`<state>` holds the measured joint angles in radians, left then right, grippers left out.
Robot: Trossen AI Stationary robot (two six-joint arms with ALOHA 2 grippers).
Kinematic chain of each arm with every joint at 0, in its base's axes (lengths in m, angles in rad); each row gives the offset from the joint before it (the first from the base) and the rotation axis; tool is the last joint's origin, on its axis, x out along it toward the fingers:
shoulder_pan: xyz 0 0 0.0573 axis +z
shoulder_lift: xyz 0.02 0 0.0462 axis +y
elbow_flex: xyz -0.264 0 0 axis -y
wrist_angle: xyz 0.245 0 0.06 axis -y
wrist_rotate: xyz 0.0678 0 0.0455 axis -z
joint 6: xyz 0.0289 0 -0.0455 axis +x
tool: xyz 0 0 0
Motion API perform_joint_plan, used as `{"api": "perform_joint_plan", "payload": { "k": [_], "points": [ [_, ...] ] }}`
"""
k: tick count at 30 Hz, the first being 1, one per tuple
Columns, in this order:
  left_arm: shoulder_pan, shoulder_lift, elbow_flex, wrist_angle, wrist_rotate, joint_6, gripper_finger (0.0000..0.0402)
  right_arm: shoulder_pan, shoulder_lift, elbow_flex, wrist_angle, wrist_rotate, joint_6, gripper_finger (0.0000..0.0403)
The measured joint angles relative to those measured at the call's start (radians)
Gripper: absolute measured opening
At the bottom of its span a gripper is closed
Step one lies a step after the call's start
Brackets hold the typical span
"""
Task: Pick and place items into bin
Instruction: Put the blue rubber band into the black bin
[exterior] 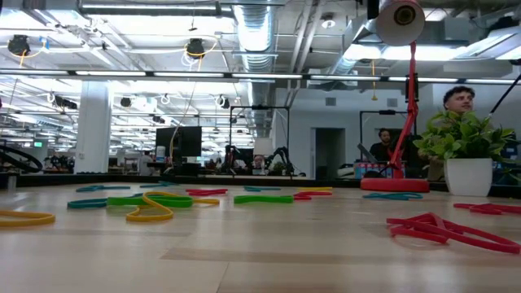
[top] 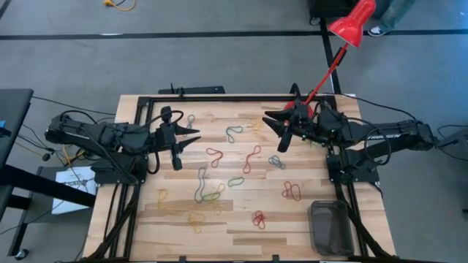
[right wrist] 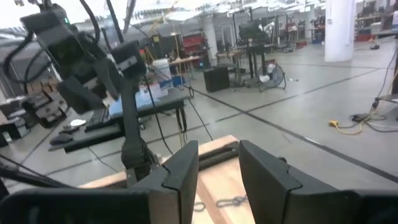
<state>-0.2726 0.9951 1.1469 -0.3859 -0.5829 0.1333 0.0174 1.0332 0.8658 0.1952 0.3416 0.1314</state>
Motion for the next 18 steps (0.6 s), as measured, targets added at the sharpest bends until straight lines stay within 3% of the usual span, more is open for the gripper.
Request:
{"api": "perform_joint_plan", "payload": {
  "k": [8,14,18],
  "points": [
    [0.001,0.0,0.0,-0.001,-0.048,0.011,0.0073,-0.019,0.109,-0.002,0.02,0.001,0.082,0.0111],
    [0.001,-0.006,0.0,-0.005,-0.205,0.012,0.0073,-0.085,0.216,0.028,0.1,-0.008,0.115,0.0111],
    [0.026,-0.03,0.0,-0.013,-0.335,0.059,0.0073,-0.153,0.234,0.137,-0.046,-0.15,0.095,0.0111]
  ]
}}
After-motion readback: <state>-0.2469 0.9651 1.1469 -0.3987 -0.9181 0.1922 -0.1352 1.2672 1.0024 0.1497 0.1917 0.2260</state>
